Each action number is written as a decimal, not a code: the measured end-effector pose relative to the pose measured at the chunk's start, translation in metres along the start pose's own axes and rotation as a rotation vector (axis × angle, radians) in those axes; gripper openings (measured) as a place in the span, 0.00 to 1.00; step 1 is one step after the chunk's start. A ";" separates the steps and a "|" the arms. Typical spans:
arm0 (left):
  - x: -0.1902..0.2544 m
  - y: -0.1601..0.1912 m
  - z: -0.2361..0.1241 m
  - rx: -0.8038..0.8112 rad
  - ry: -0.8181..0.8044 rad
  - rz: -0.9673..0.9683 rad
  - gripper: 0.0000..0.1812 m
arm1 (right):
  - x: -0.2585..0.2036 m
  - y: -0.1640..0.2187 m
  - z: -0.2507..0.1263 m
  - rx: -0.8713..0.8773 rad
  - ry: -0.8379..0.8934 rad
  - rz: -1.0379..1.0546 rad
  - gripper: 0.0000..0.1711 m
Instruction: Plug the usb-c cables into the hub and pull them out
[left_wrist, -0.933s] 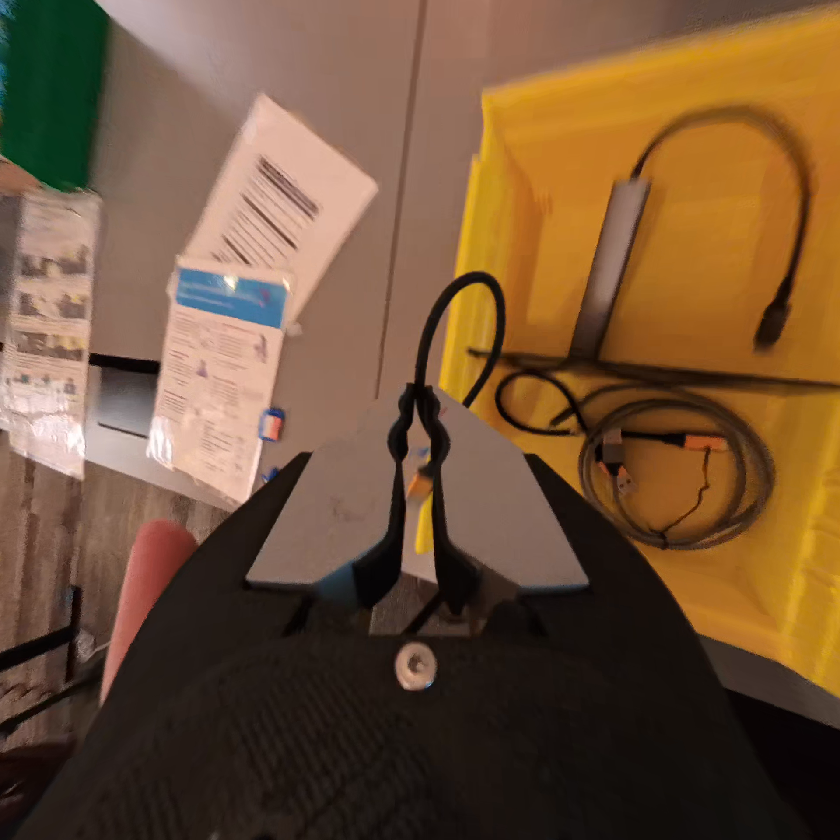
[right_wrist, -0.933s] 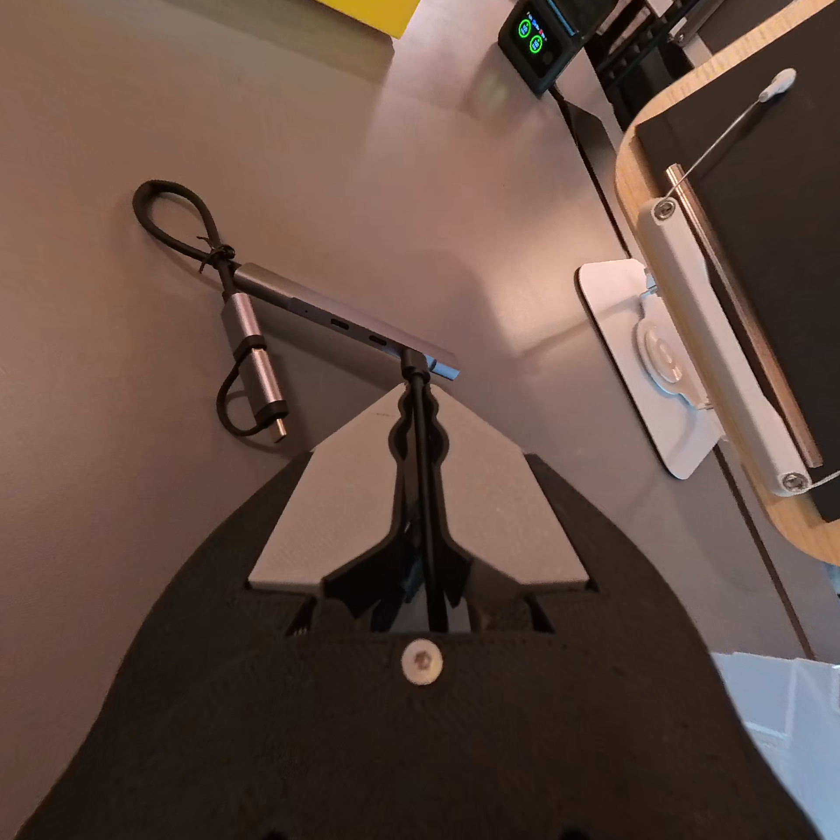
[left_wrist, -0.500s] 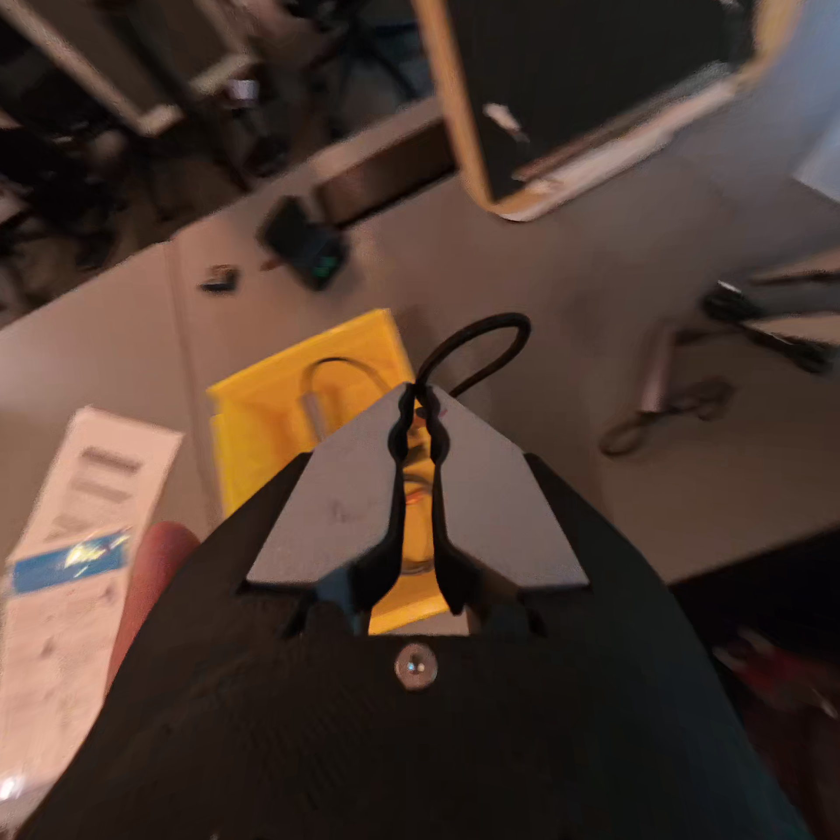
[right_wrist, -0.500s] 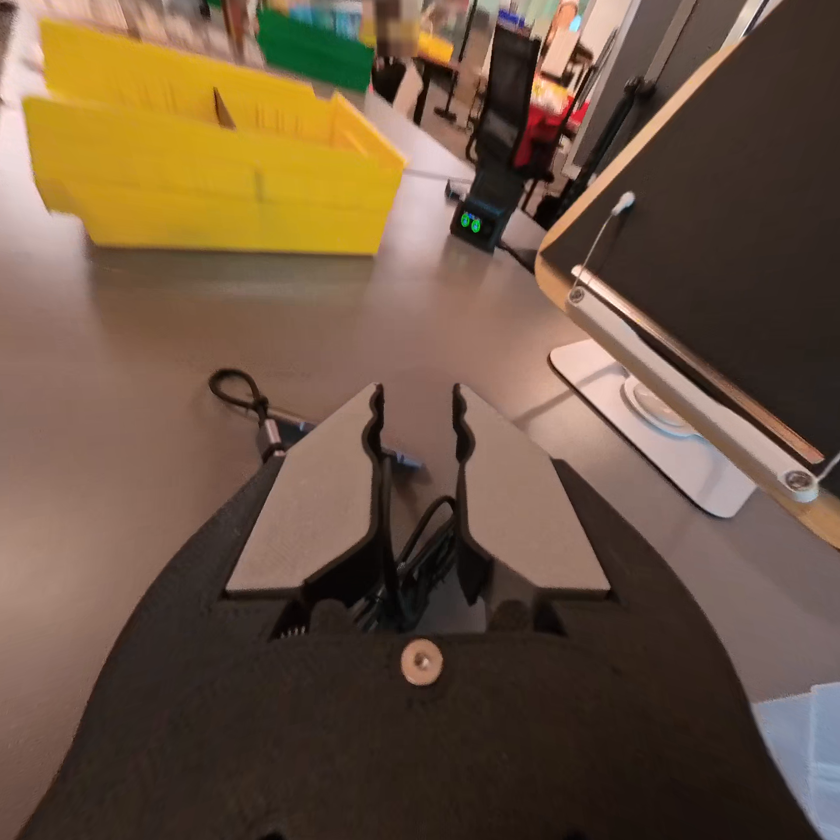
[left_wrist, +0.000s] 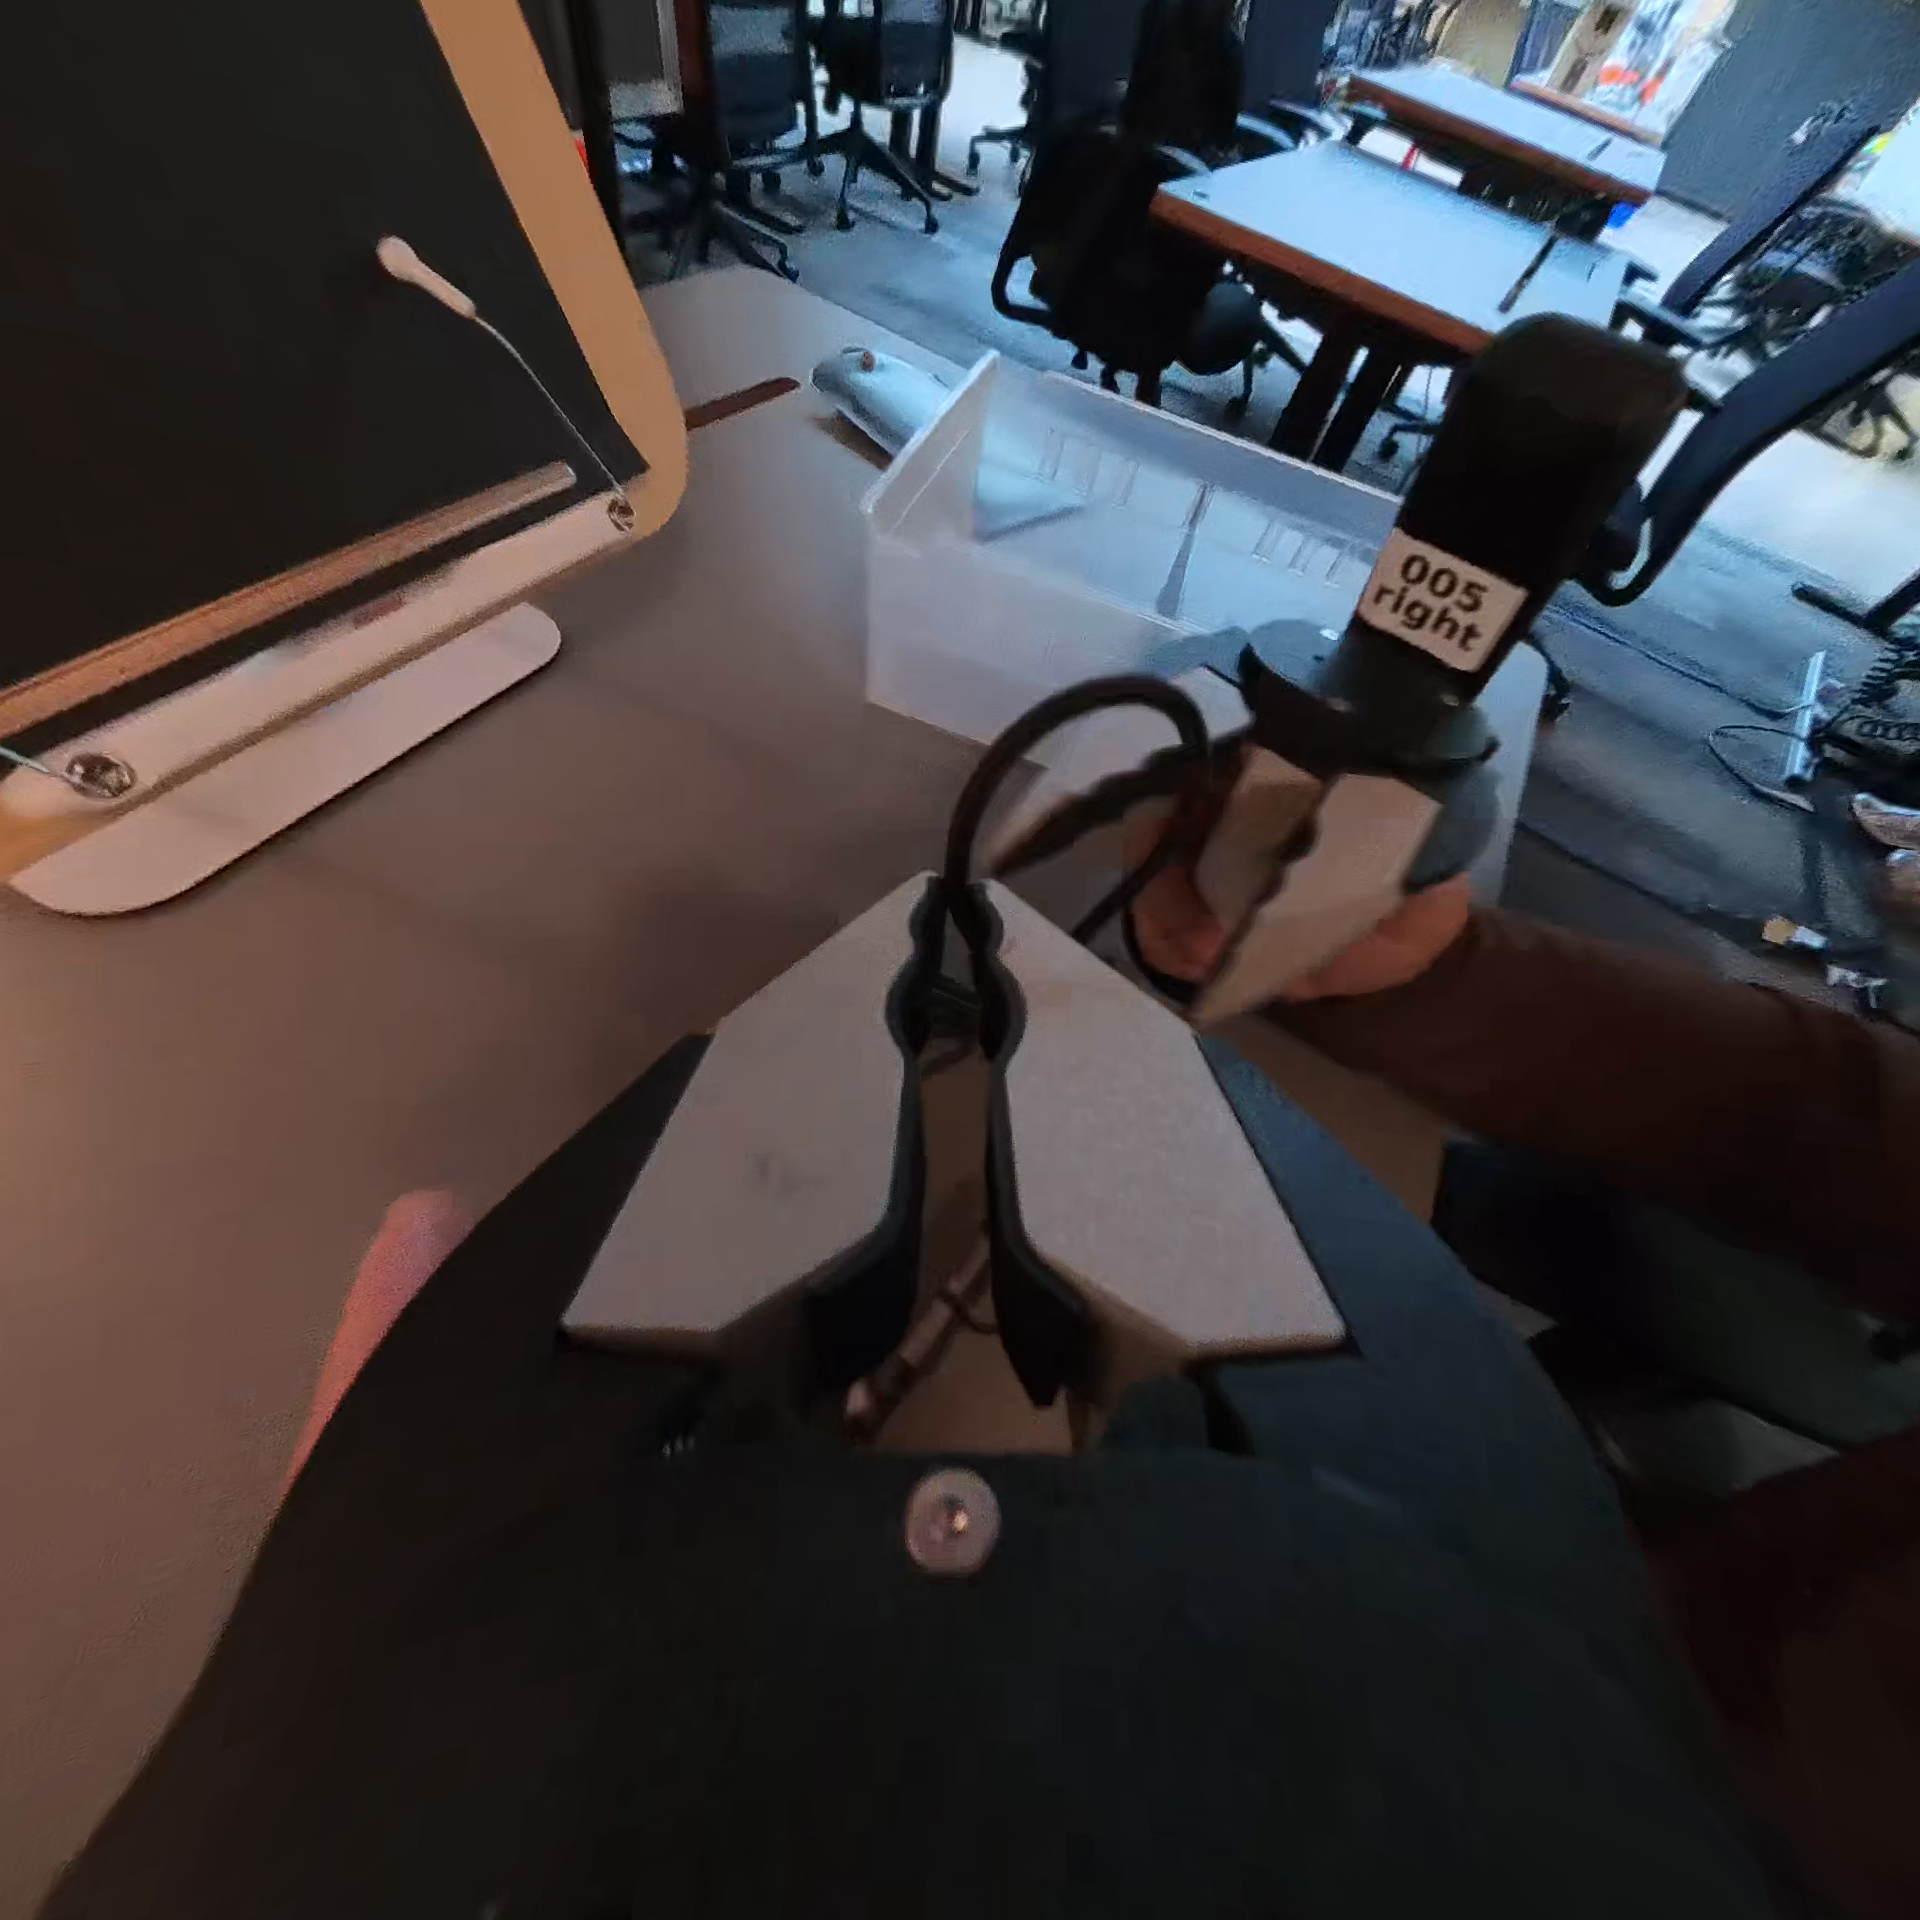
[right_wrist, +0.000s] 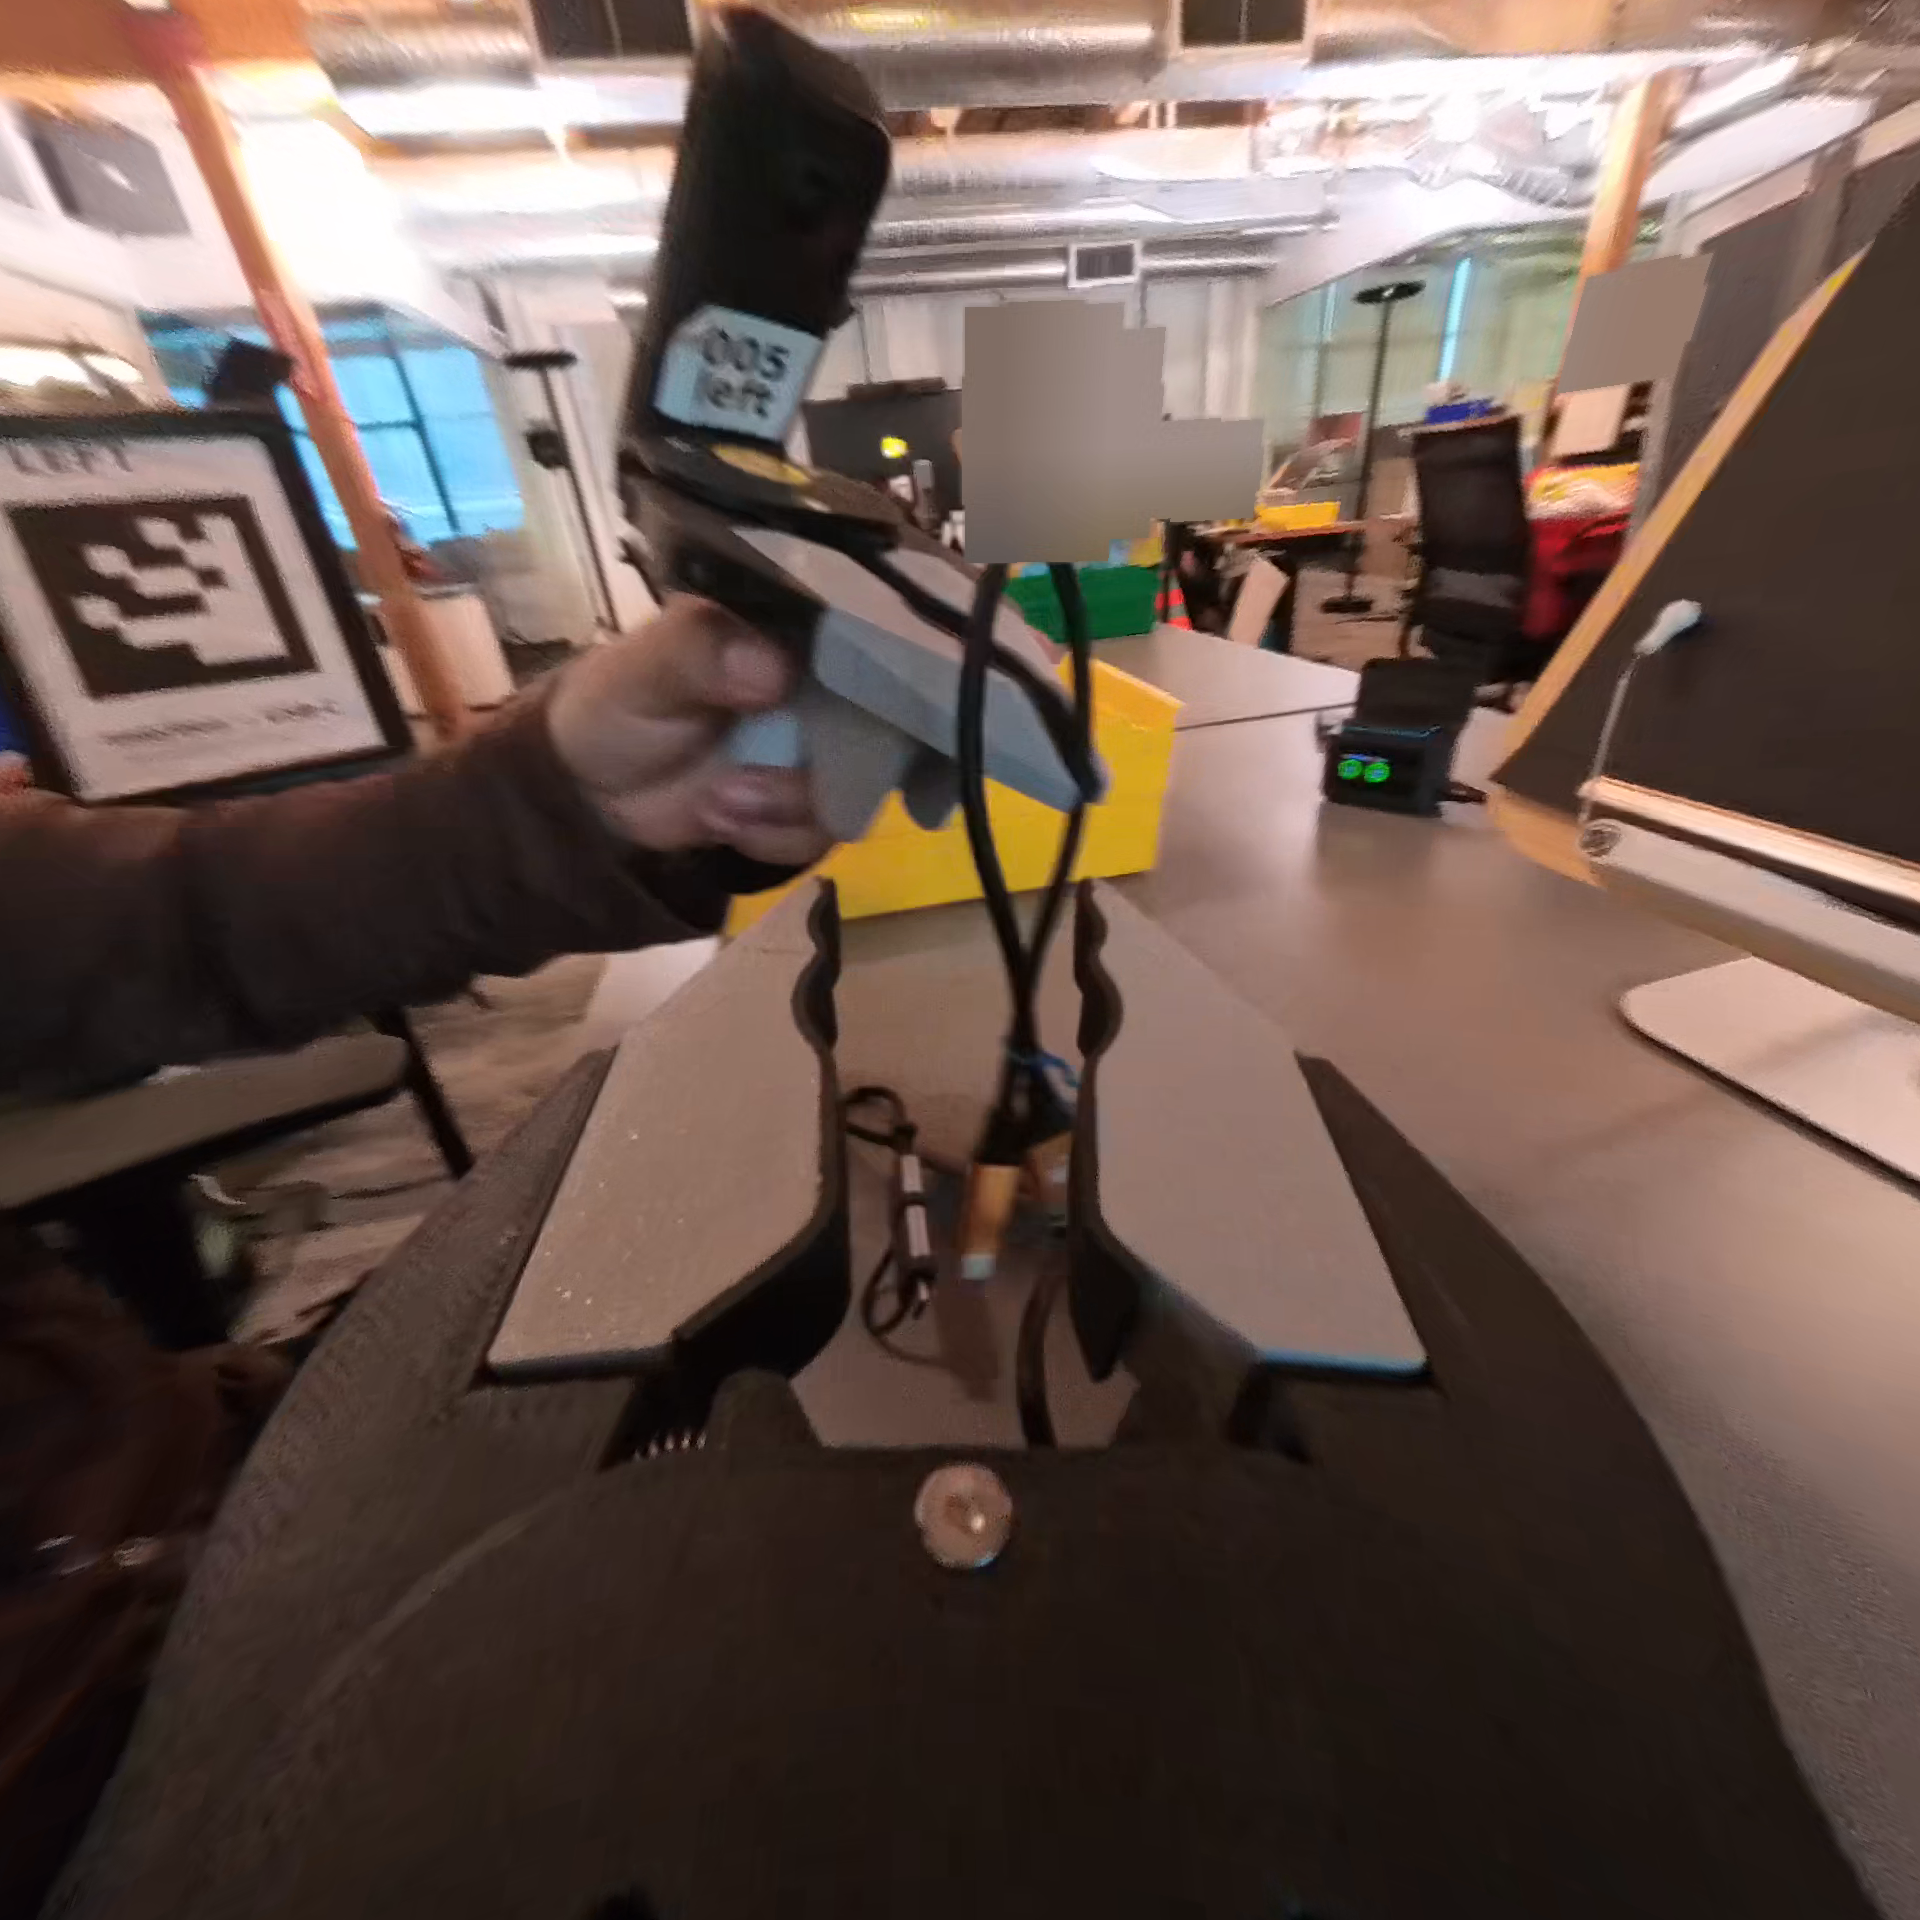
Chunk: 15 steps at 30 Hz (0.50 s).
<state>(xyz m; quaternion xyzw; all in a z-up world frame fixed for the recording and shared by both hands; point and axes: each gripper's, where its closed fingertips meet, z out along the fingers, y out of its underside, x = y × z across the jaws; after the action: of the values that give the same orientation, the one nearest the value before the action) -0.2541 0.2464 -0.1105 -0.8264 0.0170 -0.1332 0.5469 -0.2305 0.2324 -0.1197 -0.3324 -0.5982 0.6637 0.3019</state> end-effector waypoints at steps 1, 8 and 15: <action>-0.006 0.000 0.005 0.000 -0.006 0.011 0.01 | -0.001 -0.002 -0.001 0.007 -0.021 0.029 0.22; -0.039 0.014 0.031 0.108 0.051 -0.041 0.01 | 0.008 0.000 -0.003 0.026 -0.086 0.188 0.25; -0.048 0.018 0.021 0.157 0.134 -0.177 0.01 | 0.017 0.019 0.018 -0.073 -0.085 0.208 0.12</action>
<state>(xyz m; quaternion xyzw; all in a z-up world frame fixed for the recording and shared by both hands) -0.2932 0.2661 -0.1446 -0.7685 -0.0299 -0.2369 0.5937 -0.2551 0.2339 -0.1391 -0.3751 -0.5966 0.6826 0.1933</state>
